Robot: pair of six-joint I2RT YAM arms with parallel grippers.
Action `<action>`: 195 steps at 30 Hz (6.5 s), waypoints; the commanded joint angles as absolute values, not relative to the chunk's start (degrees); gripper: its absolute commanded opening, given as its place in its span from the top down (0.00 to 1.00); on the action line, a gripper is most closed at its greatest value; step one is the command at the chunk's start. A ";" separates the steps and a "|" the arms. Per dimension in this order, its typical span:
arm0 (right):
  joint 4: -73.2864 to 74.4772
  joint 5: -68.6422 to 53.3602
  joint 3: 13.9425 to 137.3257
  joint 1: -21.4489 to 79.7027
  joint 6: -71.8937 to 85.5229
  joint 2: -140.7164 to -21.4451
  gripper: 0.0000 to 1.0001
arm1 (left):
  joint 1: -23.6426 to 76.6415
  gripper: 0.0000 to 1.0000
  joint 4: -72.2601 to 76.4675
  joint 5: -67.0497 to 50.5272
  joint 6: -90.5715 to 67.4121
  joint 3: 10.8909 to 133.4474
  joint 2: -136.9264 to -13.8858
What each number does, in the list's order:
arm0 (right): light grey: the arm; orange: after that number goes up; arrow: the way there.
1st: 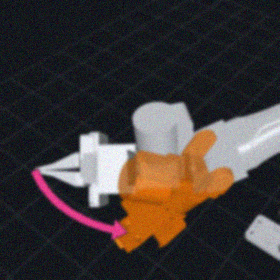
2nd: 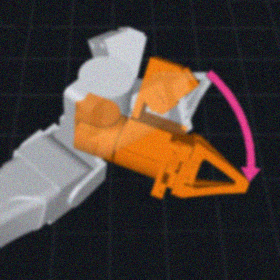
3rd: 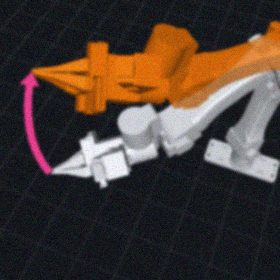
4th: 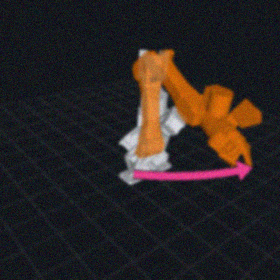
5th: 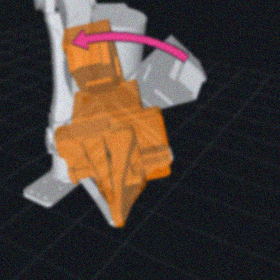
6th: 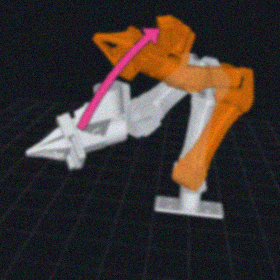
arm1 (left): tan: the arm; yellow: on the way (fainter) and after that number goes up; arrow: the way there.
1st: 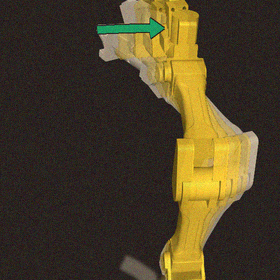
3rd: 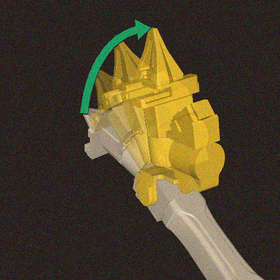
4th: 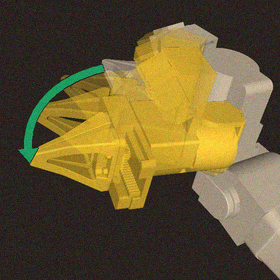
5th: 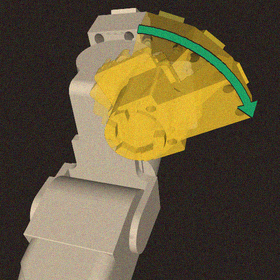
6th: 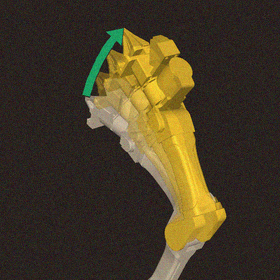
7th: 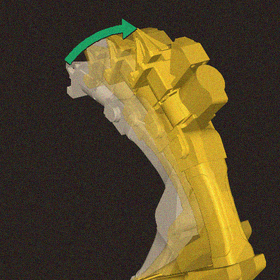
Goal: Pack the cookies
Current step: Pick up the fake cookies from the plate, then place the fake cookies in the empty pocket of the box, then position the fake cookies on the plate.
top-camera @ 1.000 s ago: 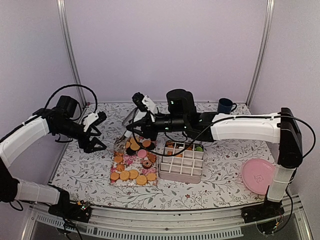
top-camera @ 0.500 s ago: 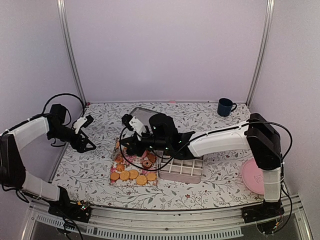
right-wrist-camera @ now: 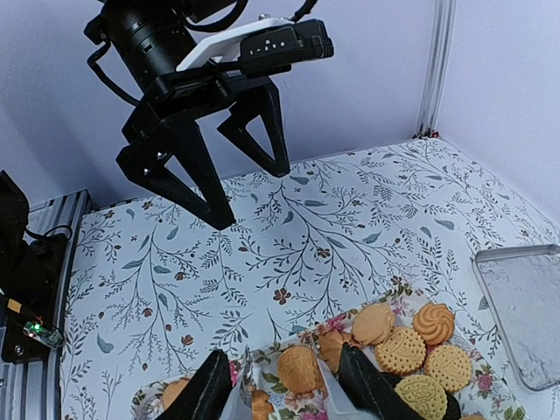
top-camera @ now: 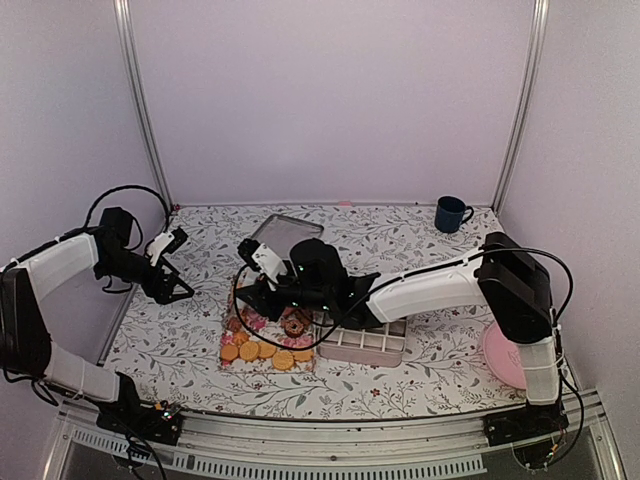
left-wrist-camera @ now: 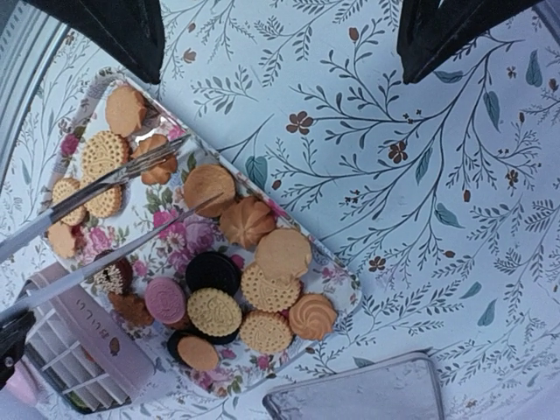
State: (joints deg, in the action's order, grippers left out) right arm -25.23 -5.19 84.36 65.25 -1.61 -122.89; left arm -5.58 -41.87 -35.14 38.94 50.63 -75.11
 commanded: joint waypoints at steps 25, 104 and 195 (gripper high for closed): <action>-26.90 4.62 85.02 66.86 -10.33 -120.39 0.98 | -5.89 0.10 -43.38 -40.18 38.58 52.99 -74.50; -4.53 15.54 44.13 52.67 3.47 -65.47 0.88 | -4.26 0.01 -47.41 -41.18 39.53 56.93 -76.99; -20.03 7.29 82.68 66.67 -9.93 -117.00 0.70 | -6.06 0.01 -52.20 -41.51 40.61 57.75 -75.64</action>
State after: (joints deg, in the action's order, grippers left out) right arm -21.71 2.92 83.85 68.51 -7.07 -119.83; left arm -5.54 -51.72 -40.53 40.51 56.88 -76.82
